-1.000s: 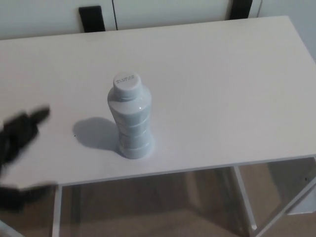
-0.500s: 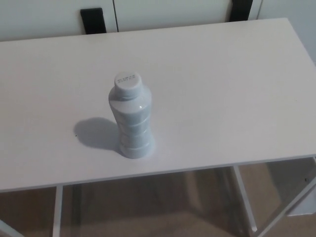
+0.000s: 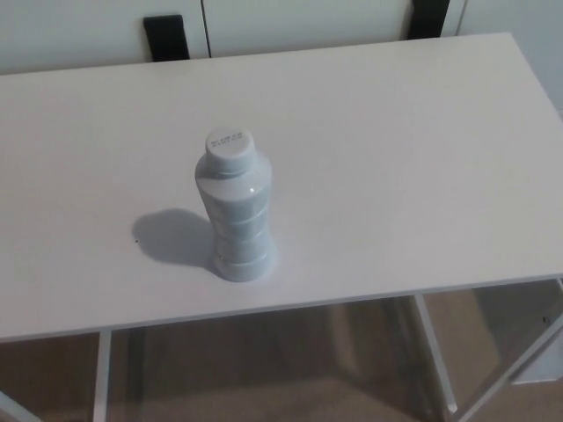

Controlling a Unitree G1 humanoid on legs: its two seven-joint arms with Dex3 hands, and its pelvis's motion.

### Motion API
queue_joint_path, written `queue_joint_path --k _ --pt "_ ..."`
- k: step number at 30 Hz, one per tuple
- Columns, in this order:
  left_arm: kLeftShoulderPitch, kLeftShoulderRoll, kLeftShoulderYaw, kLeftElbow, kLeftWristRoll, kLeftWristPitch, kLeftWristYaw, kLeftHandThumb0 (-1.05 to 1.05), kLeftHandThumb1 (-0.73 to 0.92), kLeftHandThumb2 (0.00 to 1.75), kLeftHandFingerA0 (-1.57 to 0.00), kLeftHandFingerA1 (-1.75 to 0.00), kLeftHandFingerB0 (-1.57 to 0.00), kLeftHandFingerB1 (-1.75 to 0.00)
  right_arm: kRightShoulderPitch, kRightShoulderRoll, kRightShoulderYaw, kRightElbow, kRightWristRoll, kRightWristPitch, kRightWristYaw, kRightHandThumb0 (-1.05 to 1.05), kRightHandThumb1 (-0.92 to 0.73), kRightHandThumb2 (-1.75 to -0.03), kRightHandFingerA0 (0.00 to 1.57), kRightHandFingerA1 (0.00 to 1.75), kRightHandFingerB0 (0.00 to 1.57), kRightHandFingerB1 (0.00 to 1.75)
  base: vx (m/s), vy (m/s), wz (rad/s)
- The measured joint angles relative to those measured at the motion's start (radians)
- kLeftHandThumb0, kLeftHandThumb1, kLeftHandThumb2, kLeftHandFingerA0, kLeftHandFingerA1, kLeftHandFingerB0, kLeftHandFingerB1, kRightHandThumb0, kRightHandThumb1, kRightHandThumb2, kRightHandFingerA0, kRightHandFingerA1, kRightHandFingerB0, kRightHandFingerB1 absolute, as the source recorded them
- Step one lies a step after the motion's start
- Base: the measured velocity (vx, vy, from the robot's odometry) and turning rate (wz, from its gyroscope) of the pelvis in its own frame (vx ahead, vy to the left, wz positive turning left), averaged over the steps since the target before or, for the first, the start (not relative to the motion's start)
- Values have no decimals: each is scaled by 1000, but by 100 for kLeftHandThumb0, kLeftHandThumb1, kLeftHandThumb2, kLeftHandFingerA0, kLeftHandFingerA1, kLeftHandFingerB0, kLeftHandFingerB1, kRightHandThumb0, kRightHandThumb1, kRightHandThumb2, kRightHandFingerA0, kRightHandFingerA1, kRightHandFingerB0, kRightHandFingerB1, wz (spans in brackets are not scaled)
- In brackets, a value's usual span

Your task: The robot picks up a bottle from a person using its left hand and walk towards the table in frontand put the bottle on the table.

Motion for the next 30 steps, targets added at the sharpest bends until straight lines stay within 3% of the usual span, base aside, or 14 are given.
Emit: queue_joint_path --k 2,3,5,6,17,18,21,22,25,26,27,28,30 --pt "-44 -7 -6 65 5 0 21 -67 72 103 -1 -38 -1 -31 0 2 0 0 0 0 0 -40 -70 -59 72 48 54 40 0 0 0" --pt "-81 -13 -14 125 13 0 41 -34 59 112 0 -49 0 -48 0 4 0 0 0 0 0 -41 -72 -62 68 48 52 40 0 0 0" --pt "-125 -19 -32 195 25 0 64 -34 59 111 0 -48 0 -47 1 5 0 0 0 0 0 -40 -72 -62 68 47 51 40 0 0 0" --pt "-160 -23 -51 255 37 0 84 -66 87 66 -20 -33 -17 -29 0 6 0 0 0 0 0 -39 -72 -62 66 46 51 40 0 0 0" --pt "-410 -36 -234 700 176 -27 274 -66 92 68 -20 -32 -18 -30 -22 6 -8 -10 3 1 0 -38 -71 -61 69 46 55 40 0 0 0" --pt "-419 -35 -242 718 183 -30 283 -34 58 112 0 -48 0 -47 -23 6 -9 -10 3 1 0 -39 -71 -61 70 47 55 41 0 0 0" --pt "-470 -27 -286 843 229 -65 344 -34 59 112 0 -48 0 -47 -24 5 -8 -11 3 3 1 -38 -71 -59 72 48 54 40 -5 -3 -4" --pt "-475 -26 -291 857 234 -70 352 -67 91 67 -20 -32 -16 -29 -24 5 -8 -11 3 3 1 -39 -70 -59 69 47 54 40 0 0 0" --pt "-512 -13 -325 946 277 -112 407 -68 91 67 -21 -33 -18 -29 -31 5 -8 -12 3 3 3 -39 -70 -61 69 47 55 40 -9 2 3" --pt "-525 -3 -337 966 293 -127 426 -72 75 98 -18 -46 -12 -41 -35 4 -9 -14 3 3 4 -39 -70 -61 70 48 55 41 0 0 0" --pt "-533 5 -344 979 304 -138 442 -72 75 98 -18 -46 -12 -41 -36 5 -9 -14 3 3 5 -39 -70 -61 70 48 55 41 -61 -10 13" --pt "-540 9 -353 992 315 -147 457 -68 91 68 -24 -34 -18 -29 -36 5 -10 -14 3 4 5 -39 -71 -61 69 47 54 40 -90 -37 4" --pt "-550 10 -376 1012 340 -164 485 -66 90 67 -26 -34 -21 -30 -38 5 -11 -14 3 7 5 -39 -71 -61 69 46 55 41 -94 -83 8"
